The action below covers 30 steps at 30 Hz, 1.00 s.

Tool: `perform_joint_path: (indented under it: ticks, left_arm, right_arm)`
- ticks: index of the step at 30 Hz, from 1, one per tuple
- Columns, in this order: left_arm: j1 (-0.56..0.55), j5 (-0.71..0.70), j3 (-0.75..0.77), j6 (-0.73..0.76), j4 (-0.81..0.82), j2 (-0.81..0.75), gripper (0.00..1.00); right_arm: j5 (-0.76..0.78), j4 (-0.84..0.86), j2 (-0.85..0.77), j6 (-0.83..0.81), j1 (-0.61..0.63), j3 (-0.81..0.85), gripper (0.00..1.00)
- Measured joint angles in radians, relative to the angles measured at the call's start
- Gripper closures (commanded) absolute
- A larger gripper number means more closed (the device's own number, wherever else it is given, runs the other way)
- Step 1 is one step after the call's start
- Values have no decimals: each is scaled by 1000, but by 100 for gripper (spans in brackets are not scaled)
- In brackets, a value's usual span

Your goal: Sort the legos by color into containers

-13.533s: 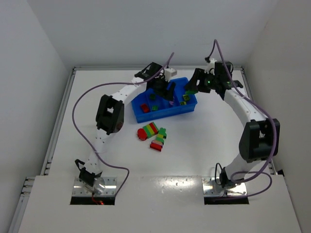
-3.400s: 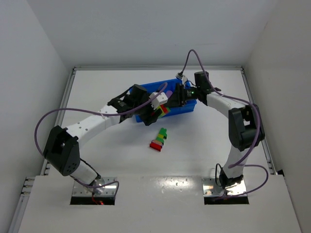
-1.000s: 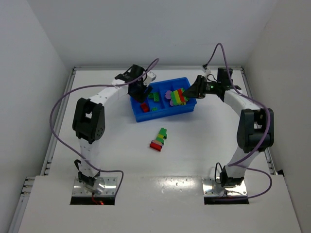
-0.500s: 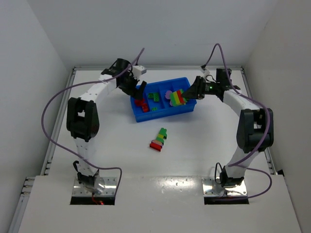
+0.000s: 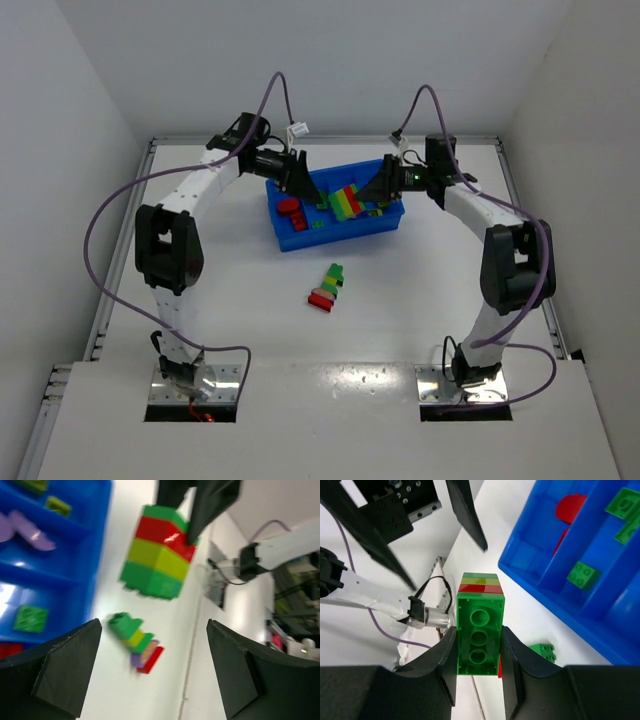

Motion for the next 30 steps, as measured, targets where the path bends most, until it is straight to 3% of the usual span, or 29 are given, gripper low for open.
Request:
perform_joint_path:
  ticks: [7,16,30]
  left_arm:
    - [-19,126,0,-44,2,18,9]
    - [-19,151,0,-57,2,56,16]
    - [-19,289,-3,11,4,82,65]
  right_arm:
    - [-26,50,21,43,33,16,100]
    - [-55,83,22,77,58,28,100]
    - [-98,134,23,120,68,29,100]
